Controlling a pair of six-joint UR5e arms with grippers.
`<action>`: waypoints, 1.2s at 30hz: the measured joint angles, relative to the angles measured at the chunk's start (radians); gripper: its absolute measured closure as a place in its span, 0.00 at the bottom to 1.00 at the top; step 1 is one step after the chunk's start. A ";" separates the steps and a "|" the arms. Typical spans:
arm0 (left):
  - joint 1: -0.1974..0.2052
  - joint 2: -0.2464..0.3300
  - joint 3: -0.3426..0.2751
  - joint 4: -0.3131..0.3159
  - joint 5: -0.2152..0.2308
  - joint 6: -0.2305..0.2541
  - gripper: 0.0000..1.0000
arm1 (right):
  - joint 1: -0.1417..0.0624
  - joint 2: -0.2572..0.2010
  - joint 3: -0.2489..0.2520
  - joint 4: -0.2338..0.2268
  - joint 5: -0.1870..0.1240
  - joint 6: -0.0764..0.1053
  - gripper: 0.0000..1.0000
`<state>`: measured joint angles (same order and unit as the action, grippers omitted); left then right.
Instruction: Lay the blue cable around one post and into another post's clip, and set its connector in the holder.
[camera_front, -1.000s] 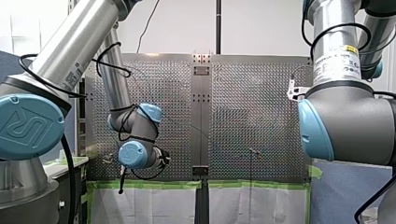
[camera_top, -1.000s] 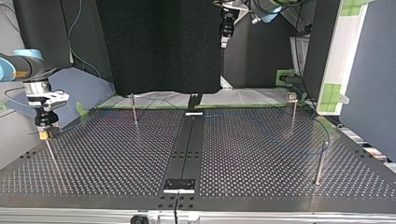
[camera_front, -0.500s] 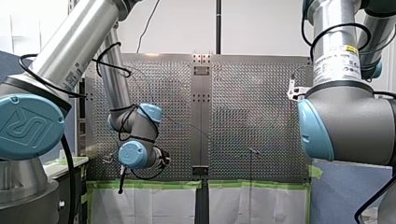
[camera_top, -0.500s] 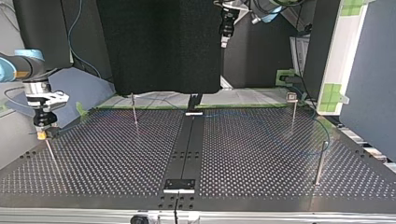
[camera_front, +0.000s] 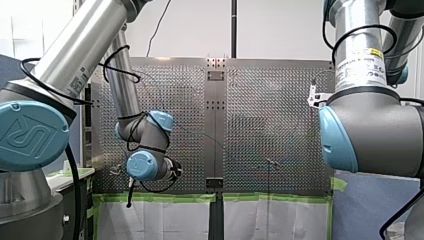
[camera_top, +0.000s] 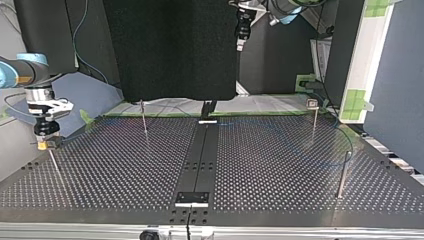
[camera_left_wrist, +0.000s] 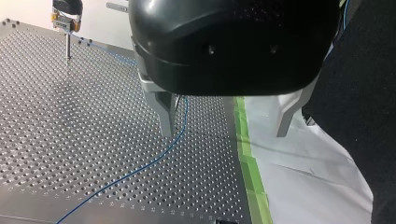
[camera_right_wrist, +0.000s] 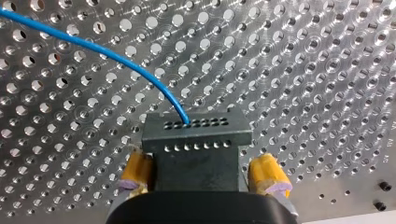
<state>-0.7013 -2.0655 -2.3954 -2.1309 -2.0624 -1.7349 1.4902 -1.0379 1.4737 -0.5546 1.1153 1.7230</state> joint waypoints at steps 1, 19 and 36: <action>0.000 0.000 0.000 0.000 0.000 0.000 0.00 | 0.000 0.000 0.000 0.000 0.000 0.000 0.00; 0.000 0.000 0.000 -0.001 0.000 0.000 0.00 | 0.000 0.000 0.000 0.014 0.072 -0.011 0.00; 0.000 0.000 0.000 -0.002 0.000 0.000 0.00 | 0.001 -0.001 0.000 0.024 0.138 -0.017 0.00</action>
<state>-0.7014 -2.0653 -2.3957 -2.1324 -2.0624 -1.7349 1.4912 -1.0389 1.4737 -0.5301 1.2528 1.7062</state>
